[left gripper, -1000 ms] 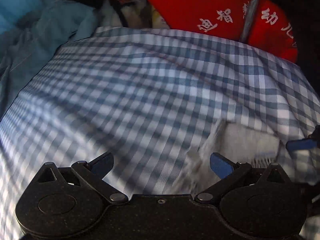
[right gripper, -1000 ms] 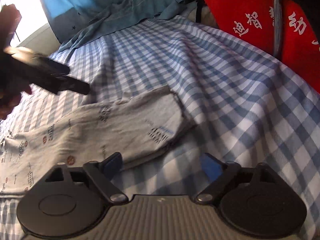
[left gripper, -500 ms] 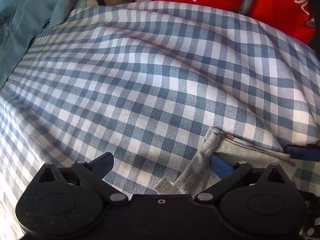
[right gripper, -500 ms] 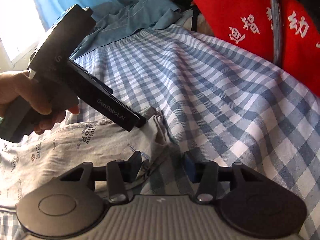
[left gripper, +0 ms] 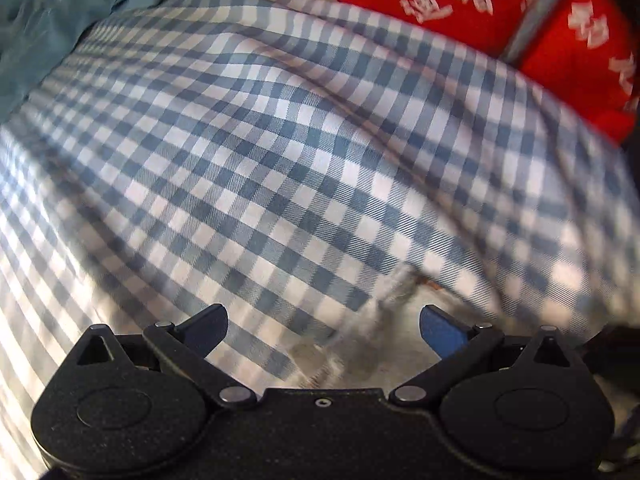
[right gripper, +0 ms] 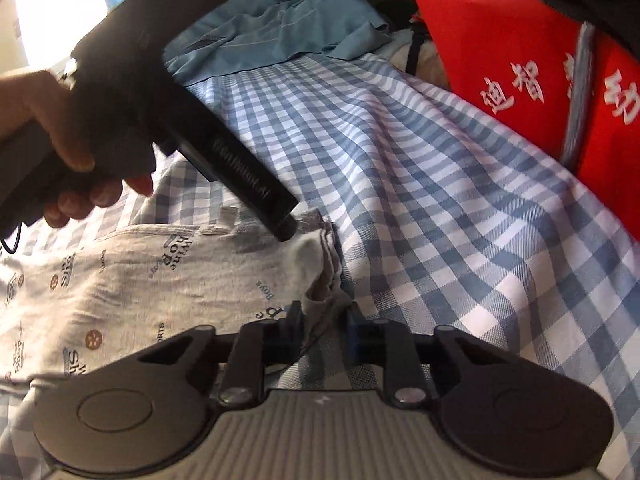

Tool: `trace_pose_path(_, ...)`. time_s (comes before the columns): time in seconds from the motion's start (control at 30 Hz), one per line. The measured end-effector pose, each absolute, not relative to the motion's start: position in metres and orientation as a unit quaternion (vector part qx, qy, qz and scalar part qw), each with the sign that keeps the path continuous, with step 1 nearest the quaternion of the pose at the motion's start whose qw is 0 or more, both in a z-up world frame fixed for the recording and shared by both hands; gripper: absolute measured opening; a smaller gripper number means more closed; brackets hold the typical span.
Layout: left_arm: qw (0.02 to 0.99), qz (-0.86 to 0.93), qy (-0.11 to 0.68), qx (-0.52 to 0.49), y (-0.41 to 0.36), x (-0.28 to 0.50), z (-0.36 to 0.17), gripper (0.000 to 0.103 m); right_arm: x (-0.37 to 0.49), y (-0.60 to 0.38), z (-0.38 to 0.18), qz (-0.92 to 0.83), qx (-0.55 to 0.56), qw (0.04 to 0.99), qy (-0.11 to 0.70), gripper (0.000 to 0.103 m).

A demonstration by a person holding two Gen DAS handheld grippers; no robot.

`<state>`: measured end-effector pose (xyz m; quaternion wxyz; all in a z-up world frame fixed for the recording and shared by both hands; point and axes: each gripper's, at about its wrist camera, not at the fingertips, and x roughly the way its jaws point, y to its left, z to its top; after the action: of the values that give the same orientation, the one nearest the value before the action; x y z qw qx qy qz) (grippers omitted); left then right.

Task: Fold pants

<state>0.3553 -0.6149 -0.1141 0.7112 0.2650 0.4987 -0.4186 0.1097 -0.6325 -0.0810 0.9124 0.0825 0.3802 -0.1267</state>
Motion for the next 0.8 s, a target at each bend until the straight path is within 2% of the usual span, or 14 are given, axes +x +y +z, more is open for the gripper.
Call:
trace_pose_path(0.07,0.704,-0.426,0.523,0.222,-0.608,0.356,-0.106,0.092,0.11,-0.628,-0.078,-0.129,0.071,0.914,0.378,0.013)
trace_pose_path(0.13,0.694,-0.432,0.547,0.182,-0.604,0.358,-0.1,0.089,0.11,-0.62,-0.074,-0.13,0.045,0.917,0.375,0.01)
trace_pose_path(0.2,0.682,-0.434,0.57,0.143,-0.601,0.359,-0.096,0.088,0.111,-0.608,-0.072,-0.126,0.004,0.919,0.372,0.006)
trace_pose_path(0.37,0.654,-0.419,0.624,0.085,-0.604,0.364,-0.095,0.088,0.116,-0.572,-0.063,-0.101,-0.092,0.923,0.36,0.006)
trace_pose_path(0.5,0.653,-0.388,0.642,0.108,-0.61,0.362,-0.096,0.085,0.121,-0.549,-0.057,-0.082,-0.142,0.921,0.353,0.006)
trace_pose_path(0.57,0.658,-0.365,0.645,0.132,-0.612,0.361,-0.096,0.079,0.125,-0.54,-0.057,-0.073,-0.159,0.918,0.355,0.006)
trace_pose_path(0.7,0.676,-0.339,0.635,0.155,-0.607,0.355,-0.095,0.077,0.13,-0.526,-0.057,-0.067,-0.18,0.913,0.359,0.006)
trace_pose_path(0.73,0.677,-0.339,0.635,0.153,-0.604,0.354,-0.095,0.072,0.13,-0.523,-0.057,-0.068,-0.182,0.913,0.359,0.006)
trace_pose_path(0.8,0.678,-0.338,0.637,0.142,-0.596,0.353,-0.094,0.049,0.131,-0.518,-0.056,-0.066,-0.185,0.912,0.359,0.006)
